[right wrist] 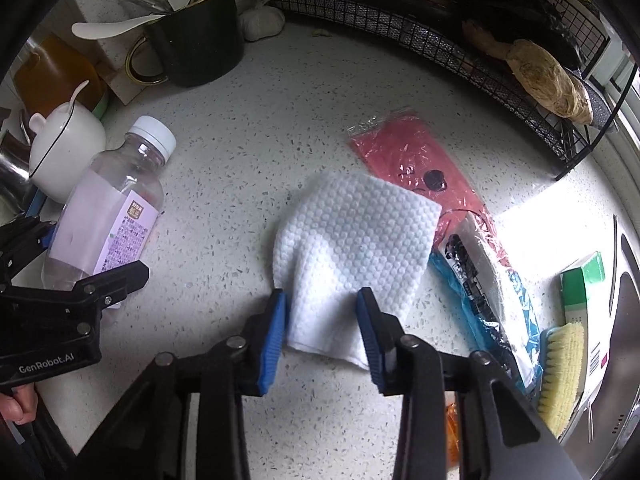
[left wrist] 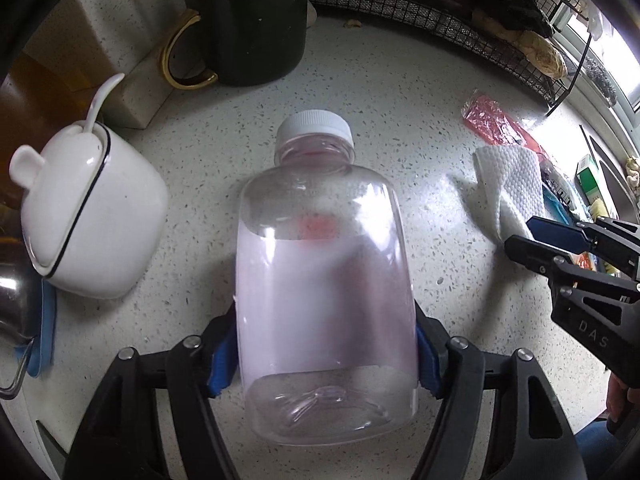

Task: Collect trash
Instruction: 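Carry the bottle and wipe down and drop them into the red bin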

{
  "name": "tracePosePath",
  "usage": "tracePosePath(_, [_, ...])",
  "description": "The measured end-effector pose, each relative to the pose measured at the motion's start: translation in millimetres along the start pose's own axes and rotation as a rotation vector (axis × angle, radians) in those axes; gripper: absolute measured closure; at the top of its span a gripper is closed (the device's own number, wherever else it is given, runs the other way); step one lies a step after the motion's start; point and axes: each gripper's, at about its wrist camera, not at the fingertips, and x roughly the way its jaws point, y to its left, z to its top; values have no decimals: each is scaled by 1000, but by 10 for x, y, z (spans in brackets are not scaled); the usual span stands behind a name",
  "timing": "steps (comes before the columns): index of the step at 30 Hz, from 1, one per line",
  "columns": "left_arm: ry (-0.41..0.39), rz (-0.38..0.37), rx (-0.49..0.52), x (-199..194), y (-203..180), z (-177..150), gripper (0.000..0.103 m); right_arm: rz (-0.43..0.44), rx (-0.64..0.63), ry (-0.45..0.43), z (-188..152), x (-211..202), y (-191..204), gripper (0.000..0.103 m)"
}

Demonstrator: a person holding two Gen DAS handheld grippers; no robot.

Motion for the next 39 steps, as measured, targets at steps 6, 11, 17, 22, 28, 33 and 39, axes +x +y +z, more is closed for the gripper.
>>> tracePosePath(6, [8,4,-37,-50,-153,-229,35,62,-8,13,-141,-71,-40,98])
tracePosePath(11, [-9,14,-87,-264,-328,-500,35,123,-17,-18,-464,-306,-31,98])
tracePosePath(17, [-26,58,-165,-560,-508,-780,35,210,-61,-34,-718,-554,-49,98])
tracePosePath(22, [-44,96,-239,-740,-699,-973,35,265,-136,-61,-931,-792,-205,98])
tracePosePath(28, [-66,145,-333,-970,-844,-1269,35,333,-224,-62,-1069,-991,-260,98])
tracePosePath(33, [-92,149,-420,-1102,-929,-1598,35,344,-330,-72,-1263,-1139,-239,98])
tracePosePath(39, [-132,143,-467,-1284,-1084,-2014,35,341,-388,-106,-1606,-1367,-152,98])
